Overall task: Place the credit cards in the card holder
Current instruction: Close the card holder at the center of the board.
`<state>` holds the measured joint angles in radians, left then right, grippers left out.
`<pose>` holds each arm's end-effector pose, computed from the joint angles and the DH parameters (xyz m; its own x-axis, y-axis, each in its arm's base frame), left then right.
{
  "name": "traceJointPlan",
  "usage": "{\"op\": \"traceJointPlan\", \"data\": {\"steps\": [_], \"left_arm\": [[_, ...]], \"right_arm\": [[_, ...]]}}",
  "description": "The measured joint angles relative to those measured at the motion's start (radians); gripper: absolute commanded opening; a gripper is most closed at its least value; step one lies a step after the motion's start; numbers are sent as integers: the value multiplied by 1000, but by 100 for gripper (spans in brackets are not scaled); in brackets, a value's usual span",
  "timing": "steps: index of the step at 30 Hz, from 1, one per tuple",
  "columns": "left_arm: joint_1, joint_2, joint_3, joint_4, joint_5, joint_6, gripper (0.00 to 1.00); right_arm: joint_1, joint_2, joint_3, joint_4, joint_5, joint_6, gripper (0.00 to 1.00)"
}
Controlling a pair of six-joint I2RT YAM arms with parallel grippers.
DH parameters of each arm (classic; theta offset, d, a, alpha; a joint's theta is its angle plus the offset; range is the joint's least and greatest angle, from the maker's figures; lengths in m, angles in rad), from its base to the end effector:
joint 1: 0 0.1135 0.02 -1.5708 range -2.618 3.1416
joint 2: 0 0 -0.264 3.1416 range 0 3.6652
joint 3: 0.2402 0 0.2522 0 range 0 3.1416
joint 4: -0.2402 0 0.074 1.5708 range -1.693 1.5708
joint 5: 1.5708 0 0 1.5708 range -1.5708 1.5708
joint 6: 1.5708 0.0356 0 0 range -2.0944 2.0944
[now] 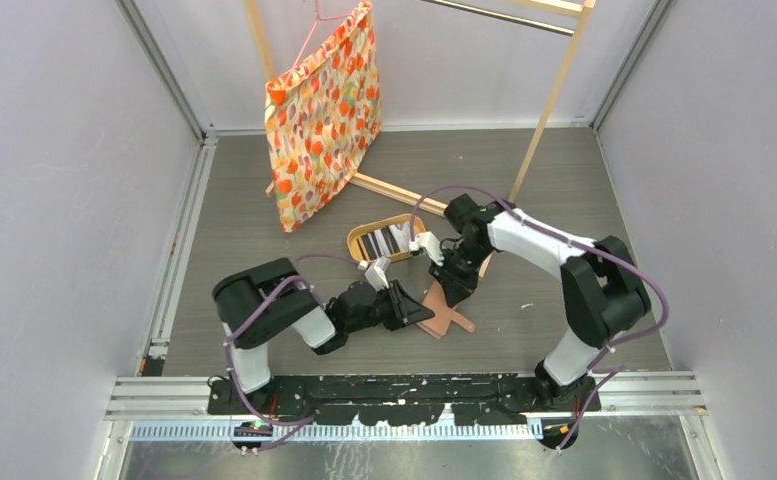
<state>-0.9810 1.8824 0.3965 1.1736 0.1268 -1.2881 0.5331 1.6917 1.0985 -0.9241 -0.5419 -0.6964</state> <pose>0.1551 -0.2398 0.0922 -0.9036 -0.3625 -0.2281 0.0845 0.3712 -0.9247 0.2439 0.1653 0.1840 -0.3652 -0.8536 -0.3714 -0.9039 0.2298 0.3608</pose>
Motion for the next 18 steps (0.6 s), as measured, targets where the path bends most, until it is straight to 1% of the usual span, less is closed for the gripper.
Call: {"op": "traceJointPlan", "data": {"steps": [3,7,9,12,13,15,18], "left_arm": [[0,-114,0,-145,1,90,0],[0,-398,28,-523,-8,298,0],[-2,-542,70,-710,-13,438,0],[-3,-704,127,-892,-13,629,0],[-5,-761,153,-962,-13,714,0],[-15,-837,205,-1072,-14,871,0],[-50,-874,286,-1199,-35,1106,0]], "right_arm": [[-35,-80,20,-64,-52,-37,19],[-117,-231,87,-187,-164,-137,21],[-154,-304,109,-226,-211,-169,22],[-192,-385,113,-243,-249,-170,21],[-205,-401,113,-243,-254,-163,21],[-235,-421,113,-231,-258,-132,21],[-280,-424,106,-189,-256,-76,21]]}}
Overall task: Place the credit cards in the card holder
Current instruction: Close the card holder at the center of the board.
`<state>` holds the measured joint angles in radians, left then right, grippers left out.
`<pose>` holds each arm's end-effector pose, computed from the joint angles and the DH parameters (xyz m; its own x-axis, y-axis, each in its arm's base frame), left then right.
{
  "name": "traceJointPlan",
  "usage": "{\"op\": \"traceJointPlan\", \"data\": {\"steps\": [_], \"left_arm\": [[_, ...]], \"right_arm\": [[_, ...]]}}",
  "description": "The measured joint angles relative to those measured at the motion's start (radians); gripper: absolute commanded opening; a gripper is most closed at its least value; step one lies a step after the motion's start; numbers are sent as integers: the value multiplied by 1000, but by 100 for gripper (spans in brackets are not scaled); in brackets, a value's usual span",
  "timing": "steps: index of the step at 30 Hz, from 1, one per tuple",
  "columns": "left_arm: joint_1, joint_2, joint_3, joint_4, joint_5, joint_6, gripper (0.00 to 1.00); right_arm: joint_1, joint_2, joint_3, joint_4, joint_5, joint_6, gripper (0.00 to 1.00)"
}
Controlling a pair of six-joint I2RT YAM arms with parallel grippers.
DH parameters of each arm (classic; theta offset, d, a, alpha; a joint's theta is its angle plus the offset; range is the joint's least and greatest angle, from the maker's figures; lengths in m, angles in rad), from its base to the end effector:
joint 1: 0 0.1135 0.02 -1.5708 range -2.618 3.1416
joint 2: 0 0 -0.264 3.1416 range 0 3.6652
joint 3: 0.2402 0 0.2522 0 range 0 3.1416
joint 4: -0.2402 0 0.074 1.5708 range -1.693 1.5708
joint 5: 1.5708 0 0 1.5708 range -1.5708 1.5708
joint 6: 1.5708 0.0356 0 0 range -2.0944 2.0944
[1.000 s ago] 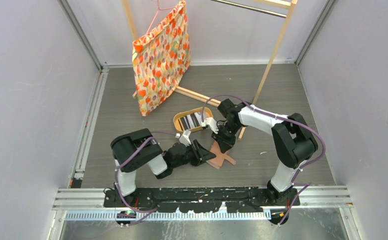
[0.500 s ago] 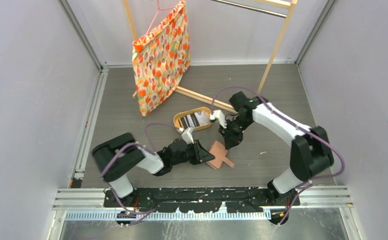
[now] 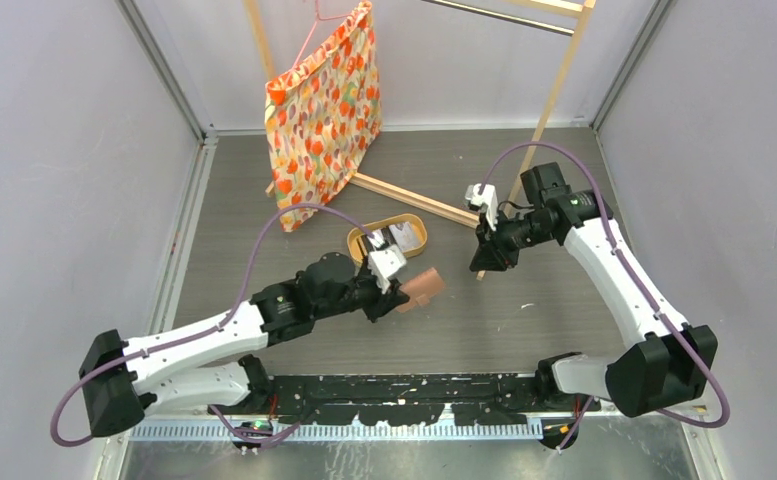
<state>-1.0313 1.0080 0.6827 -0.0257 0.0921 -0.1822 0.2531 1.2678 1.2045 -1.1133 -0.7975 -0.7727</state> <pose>0.1170 -0.2018 0.2777 -0.3365 0.2109 -0.9178 0.8518 0.4836 -0.2012 0.2138 0.0816 0.3186 -0.3322 -0.5896 -0.7362 -0.9398 0.2736 0.2050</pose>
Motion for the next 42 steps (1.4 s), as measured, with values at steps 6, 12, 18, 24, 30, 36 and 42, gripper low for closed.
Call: {"op": "traceJointPlan", "data": {"steps": [6,12,18,24,30,36,42], "left_arm": [[-103,99,91,-132,-58,487,0],[-154,198,10,-97,-79,909,0],[-209,332,3,58,-64,1163,0],[-264,473,-33,288,-99,1268,0],[-311,546,-112,441,-175,1291,16],[-372,583,-127,497,-264,1230,49],[-425,544,-138,478,-348,1135,100]], "right_arm": [[-55,0,-42,100,32,118,21],[-61,7,-53,144,53,175,21],[-61,32,-58,160,63,197,21],[-61,52,-60,164,64,204,21],[-61,74,-66,164,64,208,21],[-61,95,-73,164,60,213,23],[-52,141,-93,163,45,222,41]]}}
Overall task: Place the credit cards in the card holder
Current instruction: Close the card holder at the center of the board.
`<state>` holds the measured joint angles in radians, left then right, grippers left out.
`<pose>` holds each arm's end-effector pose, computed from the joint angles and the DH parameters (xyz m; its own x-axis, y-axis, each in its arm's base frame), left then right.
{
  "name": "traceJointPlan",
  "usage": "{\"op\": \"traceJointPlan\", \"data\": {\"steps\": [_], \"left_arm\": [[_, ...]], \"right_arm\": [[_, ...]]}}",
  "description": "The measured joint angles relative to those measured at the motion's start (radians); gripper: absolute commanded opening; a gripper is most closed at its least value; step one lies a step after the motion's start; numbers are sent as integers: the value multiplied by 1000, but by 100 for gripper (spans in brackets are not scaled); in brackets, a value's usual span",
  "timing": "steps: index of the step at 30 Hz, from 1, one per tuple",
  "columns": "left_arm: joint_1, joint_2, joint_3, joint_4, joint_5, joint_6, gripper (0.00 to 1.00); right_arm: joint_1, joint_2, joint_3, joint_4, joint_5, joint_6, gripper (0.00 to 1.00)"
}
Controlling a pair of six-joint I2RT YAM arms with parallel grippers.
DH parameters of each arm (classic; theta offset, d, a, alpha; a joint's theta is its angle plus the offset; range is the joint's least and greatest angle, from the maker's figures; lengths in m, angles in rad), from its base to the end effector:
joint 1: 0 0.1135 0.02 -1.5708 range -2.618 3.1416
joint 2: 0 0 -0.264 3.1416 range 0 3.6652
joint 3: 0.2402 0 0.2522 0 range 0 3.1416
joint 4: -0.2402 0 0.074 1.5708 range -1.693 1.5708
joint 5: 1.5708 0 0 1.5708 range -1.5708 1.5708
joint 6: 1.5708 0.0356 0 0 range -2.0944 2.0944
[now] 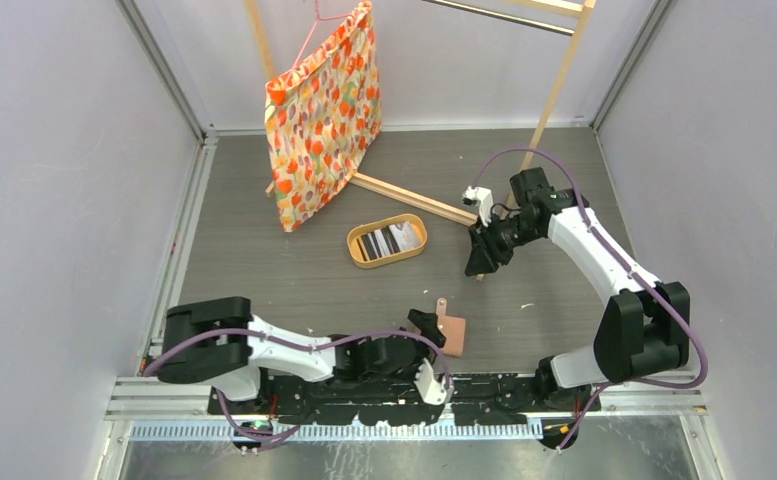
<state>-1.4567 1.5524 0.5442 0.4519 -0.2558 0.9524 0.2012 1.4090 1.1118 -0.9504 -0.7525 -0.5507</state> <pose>0.0418 -0.2857 0.1450 0.7284 0.5678 -0.3835 0.5920 -0.2399 0.7694 0.2509 0.0760 0.2649 -0.6041 -0.5131 -0.6098 -0.7917 0.4734 0.3861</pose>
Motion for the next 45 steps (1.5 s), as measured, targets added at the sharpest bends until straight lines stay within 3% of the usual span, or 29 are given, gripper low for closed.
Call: {"op": "traceJointPlan", "data": {"steps": [3,7,13,16,18,22,25,32,37,45], "left_arm": [[-7,-79,-2,-77,-7,-86,100],[-12,-214,-11,-177,0,-229,100],[10,-399,-8,-261,55,-621,99],[53,-408,-8,-264,94,-822,90],[95,-404,-14,-248,126,-946,80],[170,-369,-48,-153,179,-1162,72],[201,-340,-94,-51,215,-1268,52],[280,-150,-72,74,338,-1439,25],[369,5,-51,121,396,-1576,16],[410,56,-47,181,443,-1713,15]], "right_arm": [[19,20,-10,2,-1,2,48],[50,31,-31,3,-18,-4,49],[107,98,-52,21,-22,0,49],[142,169,-50,31,-12,13,47],[160,211,-45,32,-2,24,45],[178,284,-19,32,14,49,39],[178,336,16,32,17,65,37],[178,378,42,31,19,85,37],[178,378,43,31,22,92,37],[179,420,50,31,39,103,37]]}}
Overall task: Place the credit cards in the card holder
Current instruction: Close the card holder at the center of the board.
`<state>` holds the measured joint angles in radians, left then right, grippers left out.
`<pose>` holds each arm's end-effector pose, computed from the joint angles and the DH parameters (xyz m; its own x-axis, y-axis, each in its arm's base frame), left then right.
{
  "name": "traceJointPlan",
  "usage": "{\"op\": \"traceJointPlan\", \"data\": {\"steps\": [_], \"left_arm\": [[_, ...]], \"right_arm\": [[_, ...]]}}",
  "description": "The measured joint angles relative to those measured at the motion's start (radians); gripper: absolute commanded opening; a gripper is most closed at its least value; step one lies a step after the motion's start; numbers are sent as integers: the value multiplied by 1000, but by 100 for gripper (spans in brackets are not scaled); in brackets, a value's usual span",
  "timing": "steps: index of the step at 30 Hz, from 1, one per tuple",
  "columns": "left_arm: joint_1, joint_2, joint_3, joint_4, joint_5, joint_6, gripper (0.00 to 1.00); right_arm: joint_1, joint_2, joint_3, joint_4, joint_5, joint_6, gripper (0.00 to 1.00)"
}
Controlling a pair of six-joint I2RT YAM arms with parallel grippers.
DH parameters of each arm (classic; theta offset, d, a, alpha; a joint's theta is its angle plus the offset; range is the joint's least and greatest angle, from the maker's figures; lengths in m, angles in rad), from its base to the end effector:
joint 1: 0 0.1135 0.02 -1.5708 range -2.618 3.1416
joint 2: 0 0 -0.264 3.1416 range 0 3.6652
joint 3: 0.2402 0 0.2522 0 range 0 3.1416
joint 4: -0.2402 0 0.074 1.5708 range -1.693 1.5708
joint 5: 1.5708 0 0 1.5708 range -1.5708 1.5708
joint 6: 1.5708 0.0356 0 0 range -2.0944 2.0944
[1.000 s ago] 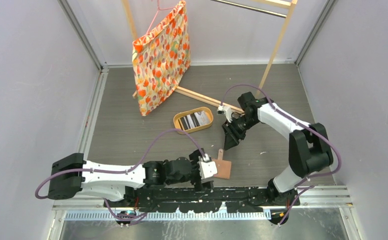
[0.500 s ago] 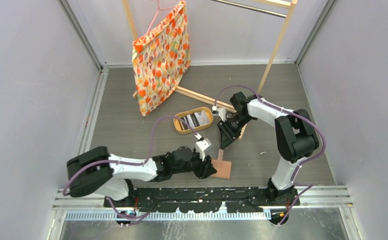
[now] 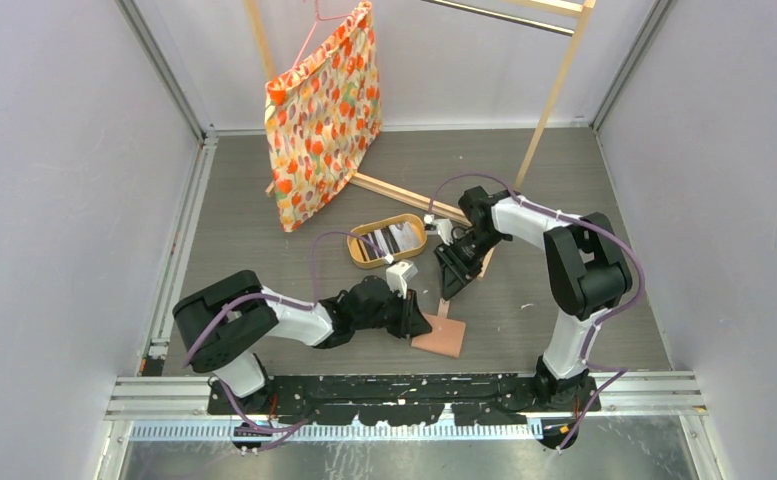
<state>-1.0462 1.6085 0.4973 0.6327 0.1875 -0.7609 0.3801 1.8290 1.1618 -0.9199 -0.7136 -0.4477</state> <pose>0.1391 -0.2536 0.1342 -0.8106 0.0481 -0.5837 0.5168 0.5275 -0.6743 0.2842 0.1386 0.1634 -0.7199 -0.6400 -0.2686 -0.6459 0.4759 0.5970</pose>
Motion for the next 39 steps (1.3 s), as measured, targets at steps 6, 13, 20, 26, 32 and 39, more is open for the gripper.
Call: {"op": "traceJointPlan", "data": {"steps": [6,13,20,26,32,39], "left_arm": [[2,20,0,31,14,-30,15],[4,22,0,34,15,-48,14],[8,24,-6,44,15,-68,14],[8,24,-15,59,15,-76,14],[10,24,-18,65,15,-80,14],[13,26,-21,69,17,-95,14]], "right_arm": [[8,13,5,0,23,14,36],[11,40,11,-2,25,19,30],[11,44,18,-13,25,21,25],[11,56,29,-22,24,20,25],[11,80,30,-27,27,20,25],[11,91,34,-39,26,10,13]]}}
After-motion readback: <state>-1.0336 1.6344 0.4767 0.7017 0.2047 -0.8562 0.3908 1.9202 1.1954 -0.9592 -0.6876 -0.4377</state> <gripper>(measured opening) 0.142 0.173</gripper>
